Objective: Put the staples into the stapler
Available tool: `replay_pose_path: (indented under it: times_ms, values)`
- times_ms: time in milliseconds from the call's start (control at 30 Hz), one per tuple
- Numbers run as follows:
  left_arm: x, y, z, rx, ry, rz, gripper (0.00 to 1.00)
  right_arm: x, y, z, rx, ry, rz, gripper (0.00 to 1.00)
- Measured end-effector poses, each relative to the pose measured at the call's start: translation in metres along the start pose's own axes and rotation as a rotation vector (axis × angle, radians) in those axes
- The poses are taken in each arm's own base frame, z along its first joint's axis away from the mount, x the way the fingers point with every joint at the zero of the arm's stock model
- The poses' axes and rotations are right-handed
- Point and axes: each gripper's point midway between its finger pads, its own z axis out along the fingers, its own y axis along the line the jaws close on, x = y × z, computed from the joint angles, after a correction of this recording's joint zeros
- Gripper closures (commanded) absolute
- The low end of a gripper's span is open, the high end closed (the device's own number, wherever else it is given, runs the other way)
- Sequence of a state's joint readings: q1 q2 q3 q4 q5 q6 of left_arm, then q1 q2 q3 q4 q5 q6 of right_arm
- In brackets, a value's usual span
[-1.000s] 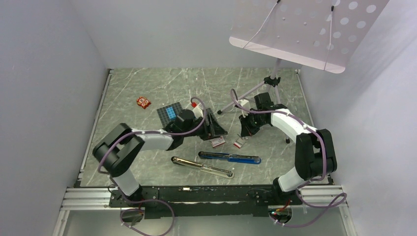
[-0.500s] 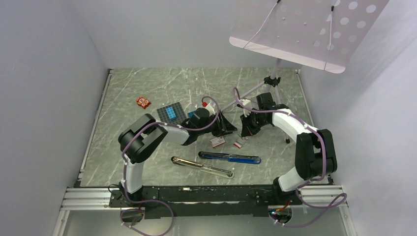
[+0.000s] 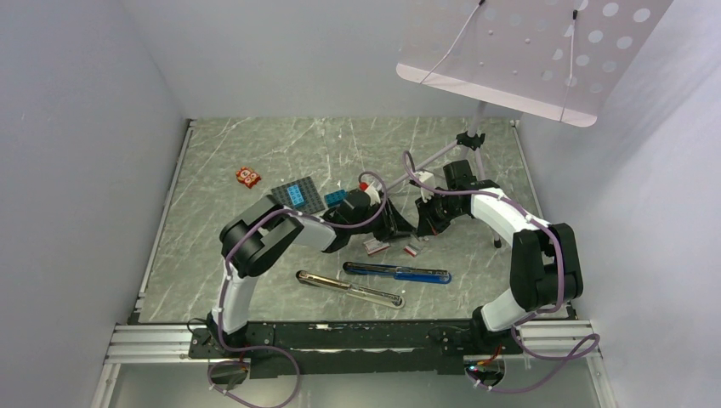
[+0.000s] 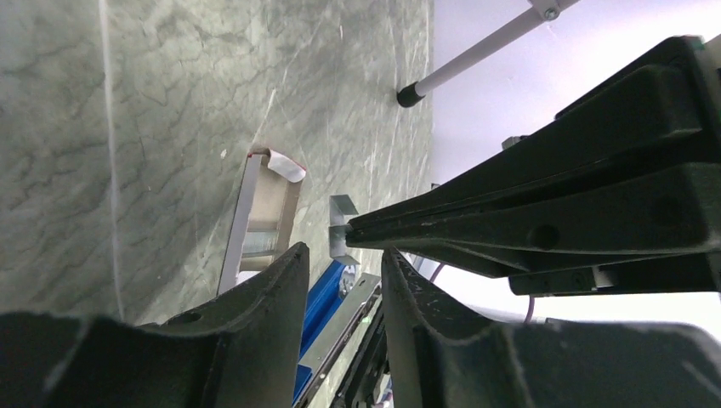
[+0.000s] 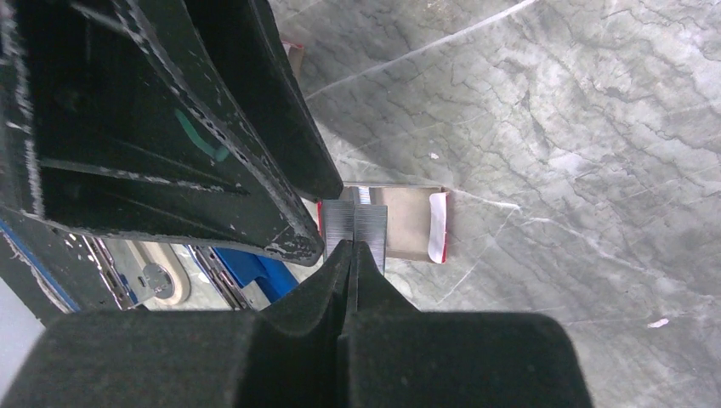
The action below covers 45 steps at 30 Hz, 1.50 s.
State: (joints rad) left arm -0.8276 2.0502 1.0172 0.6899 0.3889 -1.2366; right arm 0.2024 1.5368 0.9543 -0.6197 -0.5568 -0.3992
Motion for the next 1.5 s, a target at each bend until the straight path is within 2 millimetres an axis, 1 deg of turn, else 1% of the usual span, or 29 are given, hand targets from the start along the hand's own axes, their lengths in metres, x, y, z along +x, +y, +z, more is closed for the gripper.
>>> replay_pose_path:
  times_ms: [100,200,233,267,400,567,633,767,833,900,1067,1300,1433,1500]
  values:
    - [0.006,0.004,0.003,0.001,0.018,-0.019,0.65,0.0,0.0,0.0,-0.001,0.0,0.0,1.0]
    - [0.01,0.01,0.006,-0.001,0.031,-0.039,0.66,0.0,0.0,0.0,-0.001,0.0,0.0,1.0]
    - [0.011,0.011,0.006,-0.002,0.034,-0.044,0.7,0.0,0.0,0.0,-0.001,0.001,0.0,1.0]
    - [0.011,0.01,0.006,0.001,0.035,-0.045,0.71,0.0,0.0,0.0,-0.001,0.002,0.001,1.0]
    - [0.01,0.003,0.007,0.024,0.036,-0.05,0.72,0.0,0.0,0.0,-0.002,0.001,0.001,1.0]
    - [0.01,0.002,0.009,0.036,0.039,-0.058,0.73,0.0,0.0,0.0,-0.001,0.0,0.003,1.0]
    - [0.011,0.002,0.009,0.037,0.041,-0.061,0.78,0.001,0.0,0.0,-0.002,0.001,0.003,1.0]
    - [0.011,0.0,0.009,0.041,0.041,-0.069,0.84,0.002,-0.001,0.001,-0.004,0.007,0.008,1.0]
    - [0.011,0.001,0.01,0.04,0.042,-0.073,0.88,0.002,-0.001,0.001,-0.004,0.006,0.008,1.0]
    - [0.011,0.002,0.011,0.045,0.043,-0.074,0.9,0.003,-0.002,0.002,-0.003,0.01,0.01,1.0]
    - [0.013,0.004,0.011,0.045,0.048,-0.076,0.92,0.005,-0.002,0.004,-0.007,0.018,0.016,1.0]
    - [0.017,0.013,0.017,0.037,0.072,-0.078,0.95,0.013,-0.006,0.01,-0.01,0.051,0.029,1.0]
    - [0.017,0.014,0.019,0.035,0.08,-0.074,0.95,0.015,-0.008,0.011,-0.003,0.06,0.029,1.0]
    - [0.018,0.014,0.019,0.035,0.08,-0.067,0.95,0.015,-0.008,0.011,-0.003,0.061,0.03,0.98]
